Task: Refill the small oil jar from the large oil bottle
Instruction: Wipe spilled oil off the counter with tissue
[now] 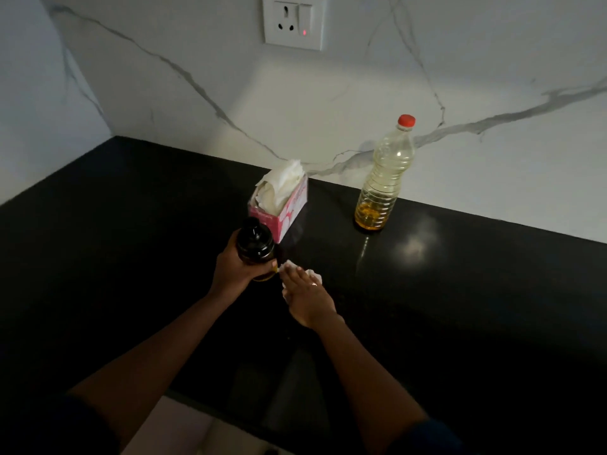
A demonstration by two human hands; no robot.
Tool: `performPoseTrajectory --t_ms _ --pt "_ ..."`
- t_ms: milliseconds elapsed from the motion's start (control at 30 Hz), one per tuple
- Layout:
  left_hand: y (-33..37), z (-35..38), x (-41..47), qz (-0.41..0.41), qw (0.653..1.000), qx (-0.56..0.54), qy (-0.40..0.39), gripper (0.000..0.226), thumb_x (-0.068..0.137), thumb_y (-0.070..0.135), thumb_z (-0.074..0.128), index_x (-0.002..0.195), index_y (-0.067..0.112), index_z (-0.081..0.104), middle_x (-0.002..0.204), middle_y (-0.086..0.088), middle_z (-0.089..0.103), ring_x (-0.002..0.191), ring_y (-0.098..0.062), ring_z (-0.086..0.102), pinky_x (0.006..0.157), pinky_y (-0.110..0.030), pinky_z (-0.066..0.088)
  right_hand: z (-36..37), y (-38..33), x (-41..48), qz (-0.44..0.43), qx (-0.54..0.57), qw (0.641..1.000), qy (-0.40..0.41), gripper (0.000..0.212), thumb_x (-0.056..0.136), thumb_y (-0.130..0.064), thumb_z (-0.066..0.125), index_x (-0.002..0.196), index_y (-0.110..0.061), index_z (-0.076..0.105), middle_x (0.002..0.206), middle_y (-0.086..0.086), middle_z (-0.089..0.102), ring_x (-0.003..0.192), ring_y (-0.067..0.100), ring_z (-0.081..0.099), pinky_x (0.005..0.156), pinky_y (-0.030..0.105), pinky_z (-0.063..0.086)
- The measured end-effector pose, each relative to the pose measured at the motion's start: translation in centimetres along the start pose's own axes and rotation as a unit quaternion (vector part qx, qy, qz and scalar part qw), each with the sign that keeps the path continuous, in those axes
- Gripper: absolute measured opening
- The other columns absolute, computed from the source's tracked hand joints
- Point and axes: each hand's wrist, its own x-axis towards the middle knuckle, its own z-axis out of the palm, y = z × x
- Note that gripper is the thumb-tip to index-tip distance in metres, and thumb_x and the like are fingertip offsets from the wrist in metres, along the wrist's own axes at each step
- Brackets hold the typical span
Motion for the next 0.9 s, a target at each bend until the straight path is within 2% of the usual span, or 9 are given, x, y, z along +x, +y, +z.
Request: performPoseTrajectory --t_ms 67,133,233,433,600,767,833,900 --pt "0.9 1.7 0.4 0.007 0.999 -0.016 -0.029 0.074 0.057 0.013 0.088 0.122 0.013 0.054 0.104 0.003 0.059 0.097 -0.009 0.055 0.076 -0.008 0.039 -0.4 2.6 -1.9 0.053 0.014 0.998 0.007 0.056 0.101 -0.026 0.025 0.15 -0.017 -0.001 0.158 0.0 -0.008 0.145 0.017 -0.005 0.119 0.038 0.002" --pt "1.7 3.7 0.9 0.008 0.997 -0.031 -0.065 0.069 0.059 0.012 0.087 0.121 0.011 0.055 0.108 -0.001 0.062 0.099 -0.01 0.056 0.083 -0.014 0.039 -1.5 5.5 -4.2 0.124 0.036 0.991 0.024 0.057 0.101 -0.027 0.028 0.15 -0.017 0.001 0.157 -0.003 -0.009 0.145 0.015 -0.006 0.119 0.037 0.005" --pt "2.6 6.7 1.4 0.014 0.992 -0.058 -0.111 0.075 0.058 0.013 0.086 0.124 0.011 0.051 0.119 -0.004 0.06 0.111 -0.016 0.055 0.094 -0.023 0.037 -2.9 9.9 -8.2 0.22 0.05 0.973 0.048 0.055 0.102 -0.026 0.026 0.15 -0.012 0.002 0.157 0.002 -0.008 0.145 0.016 -0.008 0.117 0.034 0.003" --pt "3.6 10.9 1.7 0.026 0.991 -0.045 -0.121 0.08 0.059 0.009 0.085 0.129 0.01 0.045 0.13 -0.01 0.053 0.123 -0.023 0.048 0.099 -0.027 0.033 -2.4 16.7 -15.0 0.374 0.045 0.921 0.096 0.054 0.101 -0.02 0.024 0.148 -0.002 0.005 0.158 0.011 0.0 0.146 0.021 -0.004 0.117 0.035 0.006" --pt "2.8 12.1 1.6 0.024 0.99 -0.048 -0.132 0.079 0.062 0.008 0.084 0.13 0.01 0.044 0.129 -0.009 0.055 0.123 -0.024 0.049 0.096 -0.024 0.033 -1.5 18.3 -17.7 0.493 0.097 0.854 0.136 0.057 0.1 -0.021 0.026 0.148 -0.003 0.001 0.157 0.015 -0.003 0.145 0.027 -0.001 0.118 0.043 0.01" --pt "2.3 11.9 1.7 0.027 0.989 -0.044 -0.136 0.079 0.062 0.01 0.084 0.13 0.011 0.044 0.128 -0.007 0.055 0.118 -0.016 0.049 0.092 -0.021 0.033 -0.8 16.2 -16.5 0.558 0.102 0.808 0.161 0.058 0.1 -0.019 0.028 0.146 0.003 0.001 0.156 0.02 0.001 0.145 0.031 0.001 0.116 0.044 0.01" --pt "2.5 11.8 2.2 0.029 0.986 -0.038 -0.158 0.079 0.064 0.012 0.083 0.131 0.011 0.042 0.131 -0.007 0.053 0.123 -0.019 0.047 0.093 -0.023 0.032 -0.4 14.5 -15.3 0.55 0.09 0.815 0.156 0.057 0.1 -0.018 0.028 0.145 0.006 0.003 0.155 0.022 0.002 0.145 0.032 0.002 0.116 0.042 0.012" --pt "2.7 11.7 2.7 0.027 0.983 -0.028 -0.178 0.08 0.066 0.014 0.082 0.133 0.012 0.039 0.134 -0.006 0.05 0.126 -0.022 0.045 0.095 -0.025 0.031 0.3 12.7 -13.8 0.519 0.068 0.84 0.143 0.057 0.099 -0.018 0.026 0.146 0.007 0.005 0.155 0.023 0.002 0.145 0.032 0.002 0.118 0.042 0.01"
